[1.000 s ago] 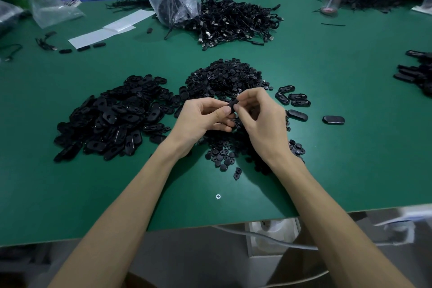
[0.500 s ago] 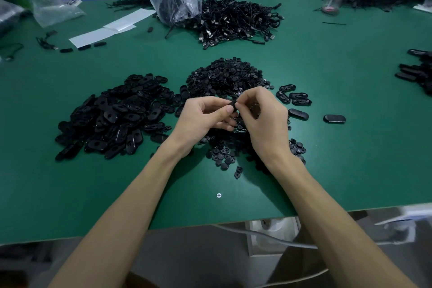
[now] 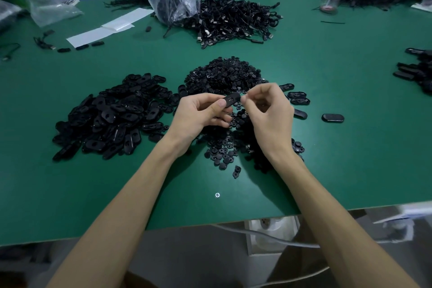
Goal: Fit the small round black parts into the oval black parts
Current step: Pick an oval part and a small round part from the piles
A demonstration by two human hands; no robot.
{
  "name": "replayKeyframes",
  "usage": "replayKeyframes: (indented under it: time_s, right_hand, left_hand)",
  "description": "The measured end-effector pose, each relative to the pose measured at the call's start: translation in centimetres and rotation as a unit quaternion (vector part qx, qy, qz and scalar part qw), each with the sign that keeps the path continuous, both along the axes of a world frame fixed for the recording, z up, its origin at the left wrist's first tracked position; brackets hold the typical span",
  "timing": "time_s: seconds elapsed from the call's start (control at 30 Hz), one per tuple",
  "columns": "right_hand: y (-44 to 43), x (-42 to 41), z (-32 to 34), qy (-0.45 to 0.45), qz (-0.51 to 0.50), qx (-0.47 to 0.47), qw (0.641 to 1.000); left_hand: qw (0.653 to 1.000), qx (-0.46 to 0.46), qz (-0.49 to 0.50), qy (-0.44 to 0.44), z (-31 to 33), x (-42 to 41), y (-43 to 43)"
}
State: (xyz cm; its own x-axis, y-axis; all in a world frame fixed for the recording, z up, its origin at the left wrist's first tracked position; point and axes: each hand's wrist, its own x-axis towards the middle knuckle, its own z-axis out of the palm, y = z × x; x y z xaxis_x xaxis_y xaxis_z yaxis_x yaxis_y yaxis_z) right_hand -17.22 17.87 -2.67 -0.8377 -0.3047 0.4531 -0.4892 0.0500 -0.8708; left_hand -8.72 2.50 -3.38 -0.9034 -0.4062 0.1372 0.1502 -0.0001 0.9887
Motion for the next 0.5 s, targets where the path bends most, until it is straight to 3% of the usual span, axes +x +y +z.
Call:
replayKeyframes:
  time_s: [0.5]
  right_hand:
    - [-0.07, 0.54, -0.1, 0.028, 0.026, 0.036, 0.999]
  left_hand:
    - [0.999, -0.038, 0.014, -0.014, 0.18, 0.01, 0.33]
